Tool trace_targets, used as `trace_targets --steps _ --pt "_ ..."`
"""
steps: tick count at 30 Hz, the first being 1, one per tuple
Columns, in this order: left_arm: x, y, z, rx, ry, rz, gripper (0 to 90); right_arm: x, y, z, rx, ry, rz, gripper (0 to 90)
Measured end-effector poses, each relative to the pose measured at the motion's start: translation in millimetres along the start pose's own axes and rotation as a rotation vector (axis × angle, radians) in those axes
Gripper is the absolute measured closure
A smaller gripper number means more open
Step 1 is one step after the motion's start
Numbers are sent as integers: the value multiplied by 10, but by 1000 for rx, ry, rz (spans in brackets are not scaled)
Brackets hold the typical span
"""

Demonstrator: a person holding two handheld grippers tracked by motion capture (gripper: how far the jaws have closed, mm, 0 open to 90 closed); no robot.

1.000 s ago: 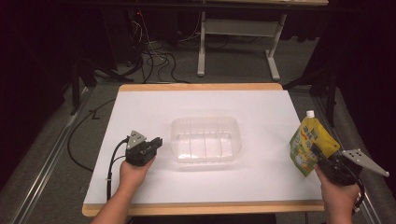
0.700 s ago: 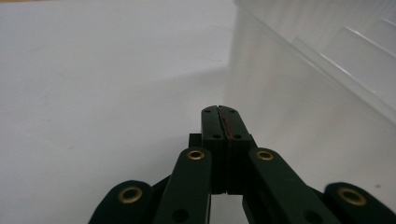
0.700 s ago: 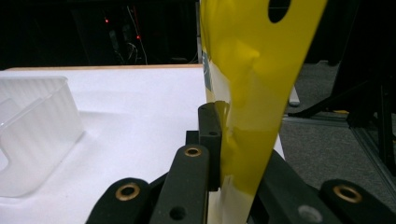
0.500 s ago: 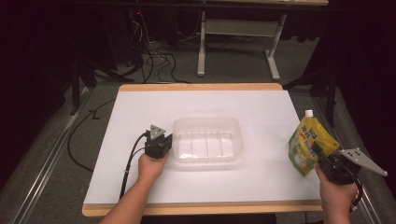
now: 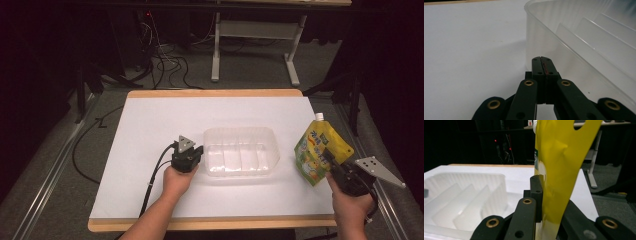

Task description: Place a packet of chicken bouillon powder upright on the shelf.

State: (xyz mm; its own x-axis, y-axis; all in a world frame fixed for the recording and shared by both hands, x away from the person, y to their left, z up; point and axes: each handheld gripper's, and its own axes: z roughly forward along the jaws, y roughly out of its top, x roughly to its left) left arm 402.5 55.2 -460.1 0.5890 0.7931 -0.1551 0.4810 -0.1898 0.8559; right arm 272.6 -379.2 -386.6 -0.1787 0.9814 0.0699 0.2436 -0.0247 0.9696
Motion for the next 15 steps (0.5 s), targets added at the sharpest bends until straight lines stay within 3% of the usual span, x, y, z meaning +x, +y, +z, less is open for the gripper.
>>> trace_targets --steps 3,10,15 --pt "18 -30 -50 20 -14 14 856 73 40 -7 -28 5 -9 900" --pt "66 -138 -288 24 3 42 819 203 123 -6 -75 17 -16 900" --pt "20 -185 -267 37 1 46 823 289 199 22 -97 29 -18 900"
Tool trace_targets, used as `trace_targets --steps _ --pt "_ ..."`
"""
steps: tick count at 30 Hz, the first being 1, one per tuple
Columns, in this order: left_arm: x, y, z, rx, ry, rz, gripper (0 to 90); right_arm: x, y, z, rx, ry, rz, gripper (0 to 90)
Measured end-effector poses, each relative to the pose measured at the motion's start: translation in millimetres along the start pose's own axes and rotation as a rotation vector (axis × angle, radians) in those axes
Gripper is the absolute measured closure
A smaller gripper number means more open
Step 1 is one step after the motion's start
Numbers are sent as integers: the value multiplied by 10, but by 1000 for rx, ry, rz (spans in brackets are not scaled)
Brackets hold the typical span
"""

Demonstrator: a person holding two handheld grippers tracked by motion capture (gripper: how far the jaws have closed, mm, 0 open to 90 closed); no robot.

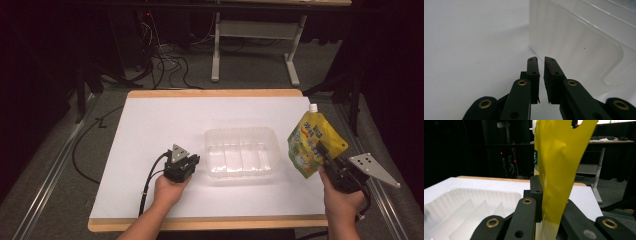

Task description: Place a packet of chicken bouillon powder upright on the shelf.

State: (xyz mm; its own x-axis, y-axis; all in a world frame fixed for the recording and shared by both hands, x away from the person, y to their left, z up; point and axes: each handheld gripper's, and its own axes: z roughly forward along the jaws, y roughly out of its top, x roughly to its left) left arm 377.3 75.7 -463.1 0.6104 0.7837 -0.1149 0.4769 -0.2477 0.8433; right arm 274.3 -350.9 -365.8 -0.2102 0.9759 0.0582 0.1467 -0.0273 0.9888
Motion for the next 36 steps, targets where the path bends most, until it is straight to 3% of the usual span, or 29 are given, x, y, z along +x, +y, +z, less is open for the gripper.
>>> trace_targets --steps 5,9,13,16,19,26,36 --pt "63 36 -140 -20 2 19 792 98 74 38 -20 25 -4 900" --pt "183 -15 -325 -64 -13 20 686 230 159 100 -38 56 -10 900" --pt "255 -89 -391 -80 -7 51 590 301 233 120 -53 50 -13 900" --pt "315 -55 -447 -107 -9 29 549 312 290 131 -66 57 -10 900" --pt "347 -57 -466 -115 -19 0 544 354 355 151 -79 54 -20 900" --pt "315 -57 -454 -117 -34 14 524 446 467 216 -98 77 -22 900" --pt "272 -63 -443 -110 -41 28 515 585 335 418 -61 121 -13 900"
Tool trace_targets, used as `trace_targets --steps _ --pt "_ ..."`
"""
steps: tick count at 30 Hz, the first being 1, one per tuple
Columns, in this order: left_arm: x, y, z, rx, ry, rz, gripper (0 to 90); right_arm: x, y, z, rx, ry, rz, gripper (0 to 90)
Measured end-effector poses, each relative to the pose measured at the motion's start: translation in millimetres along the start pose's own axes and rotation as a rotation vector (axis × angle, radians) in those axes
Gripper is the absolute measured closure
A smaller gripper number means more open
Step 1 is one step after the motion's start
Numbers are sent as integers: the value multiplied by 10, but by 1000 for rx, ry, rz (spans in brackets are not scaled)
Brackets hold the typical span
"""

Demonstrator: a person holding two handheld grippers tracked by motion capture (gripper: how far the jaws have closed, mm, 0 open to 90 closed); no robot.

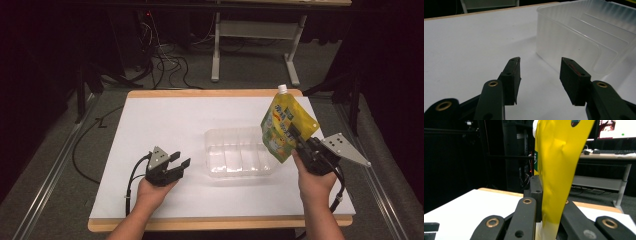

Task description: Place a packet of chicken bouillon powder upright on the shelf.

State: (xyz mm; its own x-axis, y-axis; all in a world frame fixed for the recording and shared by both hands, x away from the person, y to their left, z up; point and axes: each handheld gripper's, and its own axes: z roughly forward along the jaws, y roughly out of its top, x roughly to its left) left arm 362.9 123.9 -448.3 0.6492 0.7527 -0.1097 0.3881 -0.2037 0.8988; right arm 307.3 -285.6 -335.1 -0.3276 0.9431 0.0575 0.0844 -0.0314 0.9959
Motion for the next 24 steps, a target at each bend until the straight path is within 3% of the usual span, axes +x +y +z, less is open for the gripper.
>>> trace_targets --steps 10,24 --pt "10 -1 -5 2 1 -1 515 -19 -184 131 28 25 -2 900" --pt "13 -1 -15 4 -5 -15 513 -21 -343 185 51 20 -24 900"
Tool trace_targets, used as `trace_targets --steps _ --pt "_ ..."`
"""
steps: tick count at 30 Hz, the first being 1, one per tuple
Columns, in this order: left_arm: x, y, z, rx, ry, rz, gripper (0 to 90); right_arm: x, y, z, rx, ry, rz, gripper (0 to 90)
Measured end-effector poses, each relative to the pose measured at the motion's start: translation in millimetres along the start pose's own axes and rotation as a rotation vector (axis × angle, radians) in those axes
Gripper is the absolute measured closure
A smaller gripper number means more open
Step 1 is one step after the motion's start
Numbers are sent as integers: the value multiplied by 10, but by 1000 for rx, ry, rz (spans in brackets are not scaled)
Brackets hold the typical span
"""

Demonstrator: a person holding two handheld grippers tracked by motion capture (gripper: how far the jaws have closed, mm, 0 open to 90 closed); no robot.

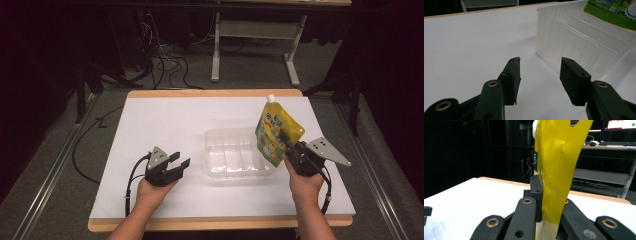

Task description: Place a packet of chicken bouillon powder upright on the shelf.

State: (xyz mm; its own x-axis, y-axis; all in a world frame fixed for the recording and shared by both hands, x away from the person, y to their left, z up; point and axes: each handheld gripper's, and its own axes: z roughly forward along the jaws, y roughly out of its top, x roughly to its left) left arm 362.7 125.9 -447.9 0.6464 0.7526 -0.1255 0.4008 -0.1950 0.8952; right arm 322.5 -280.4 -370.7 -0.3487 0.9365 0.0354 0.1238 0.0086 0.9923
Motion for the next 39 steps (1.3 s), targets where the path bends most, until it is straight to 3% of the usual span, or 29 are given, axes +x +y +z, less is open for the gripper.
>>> trace_targets --steps 12,26,39 --pt "17 -19 -30 1 -3 -14 513 -22 -47 43 -2 8 1 900" --pt "-26 -46 -24 26 -15 7 505 -12 -61 54 -34 30 -23 900" --pt "-16 -46 -39 25 -19 0 505 -11 -155 66 -10 34 -20 900"
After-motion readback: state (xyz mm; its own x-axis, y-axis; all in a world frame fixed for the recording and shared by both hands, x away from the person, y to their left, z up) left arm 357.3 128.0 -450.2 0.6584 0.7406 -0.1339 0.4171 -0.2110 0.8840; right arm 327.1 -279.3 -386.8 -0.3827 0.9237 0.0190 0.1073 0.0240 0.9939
